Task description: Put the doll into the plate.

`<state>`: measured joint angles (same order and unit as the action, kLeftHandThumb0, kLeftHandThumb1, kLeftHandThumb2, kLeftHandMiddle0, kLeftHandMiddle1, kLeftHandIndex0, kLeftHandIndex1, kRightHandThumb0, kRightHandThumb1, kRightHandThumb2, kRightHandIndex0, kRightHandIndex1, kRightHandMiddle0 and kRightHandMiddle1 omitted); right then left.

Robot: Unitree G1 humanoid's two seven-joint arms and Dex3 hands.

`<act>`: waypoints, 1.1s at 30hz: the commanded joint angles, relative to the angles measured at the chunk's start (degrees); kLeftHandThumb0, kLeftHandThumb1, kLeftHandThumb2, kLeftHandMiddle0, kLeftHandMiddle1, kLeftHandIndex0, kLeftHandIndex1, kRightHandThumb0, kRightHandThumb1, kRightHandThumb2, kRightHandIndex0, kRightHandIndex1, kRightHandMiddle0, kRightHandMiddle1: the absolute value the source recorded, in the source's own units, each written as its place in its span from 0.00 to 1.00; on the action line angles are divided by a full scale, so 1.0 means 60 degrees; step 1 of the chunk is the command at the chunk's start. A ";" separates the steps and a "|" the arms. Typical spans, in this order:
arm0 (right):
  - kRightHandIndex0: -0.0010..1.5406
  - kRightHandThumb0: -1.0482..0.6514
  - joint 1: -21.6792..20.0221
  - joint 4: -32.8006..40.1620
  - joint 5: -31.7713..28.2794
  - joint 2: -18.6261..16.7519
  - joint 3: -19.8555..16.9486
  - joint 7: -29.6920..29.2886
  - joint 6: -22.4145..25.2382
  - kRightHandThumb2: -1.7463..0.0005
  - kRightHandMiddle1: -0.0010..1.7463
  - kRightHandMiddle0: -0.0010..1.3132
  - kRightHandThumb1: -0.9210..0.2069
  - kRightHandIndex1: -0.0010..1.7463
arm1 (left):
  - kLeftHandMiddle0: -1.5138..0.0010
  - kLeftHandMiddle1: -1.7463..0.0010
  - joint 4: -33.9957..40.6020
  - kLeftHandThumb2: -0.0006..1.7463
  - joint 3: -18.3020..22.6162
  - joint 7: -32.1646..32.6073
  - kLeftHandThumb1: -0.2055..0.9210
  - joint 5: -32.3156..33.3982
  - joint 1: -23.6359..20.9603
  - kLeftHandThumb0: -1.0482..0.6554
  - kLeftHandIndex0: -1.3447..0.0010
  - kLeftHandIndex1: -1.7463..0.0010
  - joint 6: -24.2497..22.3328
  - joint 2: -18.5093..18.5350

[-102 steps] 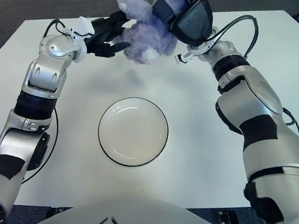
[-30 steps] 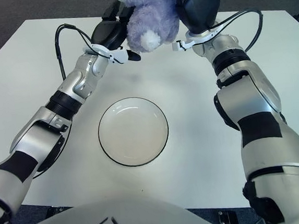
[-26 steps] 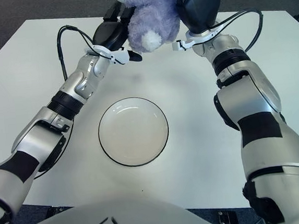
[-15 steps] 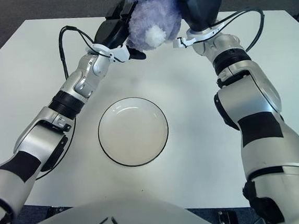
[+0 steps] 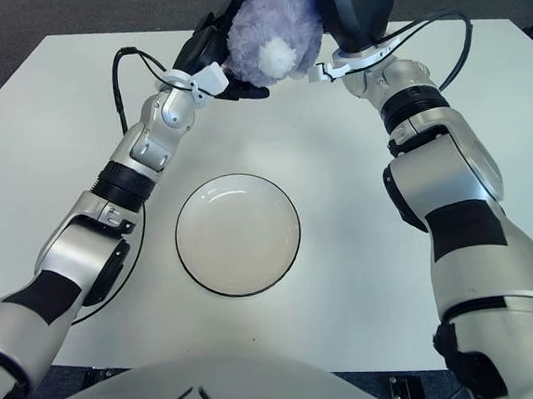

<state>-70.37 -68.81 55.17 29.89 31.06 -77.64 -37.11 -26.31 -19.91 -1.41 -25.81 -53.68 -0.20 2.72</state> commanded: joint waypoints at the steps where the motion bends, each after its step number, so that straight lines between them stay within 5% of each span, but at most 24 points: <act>1: 0.48 0.62 0.0011 0.0344 0.0007 -0.0082 0.0032 -0.0368 0.0063 0.15 1.00 0.38 0.67 0.98 | 1.00 0.23 0.0289 0.04 0.0021 -0.0638 0.92 0.0115 -0.0085 0.02 1.00 0.88 -0.0747 -0.0127; 8: 0.47 0.62 0.0016 0.0435 0.0327 -0.0043 0.0241 -0.0641 0.0625 0.16 1.00 0.36 0.65 0.97 | 0.97 0.19 0.0469 0.05 0.0229 -0.1318 0.95 0.0563 -0.0248 0.00 1.00 0.78 -0.1337 -0.0251; 18: 0.47 0.62 -0.0104 0.0407 0.0992 -0.0031 0.0719 -0.1813 0.1595 0.17 1.00 0.35 0.64 0.97 | 0.96 0.12 0.0385 0.09 0.0751 -0.2297 0.99 0.1842 -0.0369 0.00 1.00 0.41 -0.0811 -0.0325; 21: 0.47 0.62 -0.0078 0.0381 0.1040 -0.0012 0.0864 -0.1945 0.1504 0.17 1.00 0.35 0.64 0.97 | 0.94 0.08 0.0183 0.14 0.0717 -0.2373 1.00 0.1851 -0.0438 0.00 1.00 0.25 -0.0575 -0.0249; 27: 0.45 0.62 -0.0121 0.0339 0.1070 0.0011 0.1008 -0.2383 0.1264 0.19 1.00 0.34 0.61 0.97 | 0.92 0.03 0.0042 0.19 0.0789 -0.2586 1.00 0.1989 -0.0514 0.00 1.00 0.12 -0.0505 -0.0212; 33: 0.44 0.62 -0.0094 0.0342 0.1105 0.0066 0.1048 -0.2477 0.1293 0.21 1.00 0.32 0.58 0.98 | 0.67 0.00 0.0245 0.24 0.0777 -0.2758 1.00 0.1988 -0.0483 0.03 0.91 0.01 -0.1120 -0.0150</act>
<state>-69.73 -67.46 61.50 30.55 37.12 -91.26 -29.14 -25.67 -14.96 -16.68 -14.18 -54.95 -5.06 2.22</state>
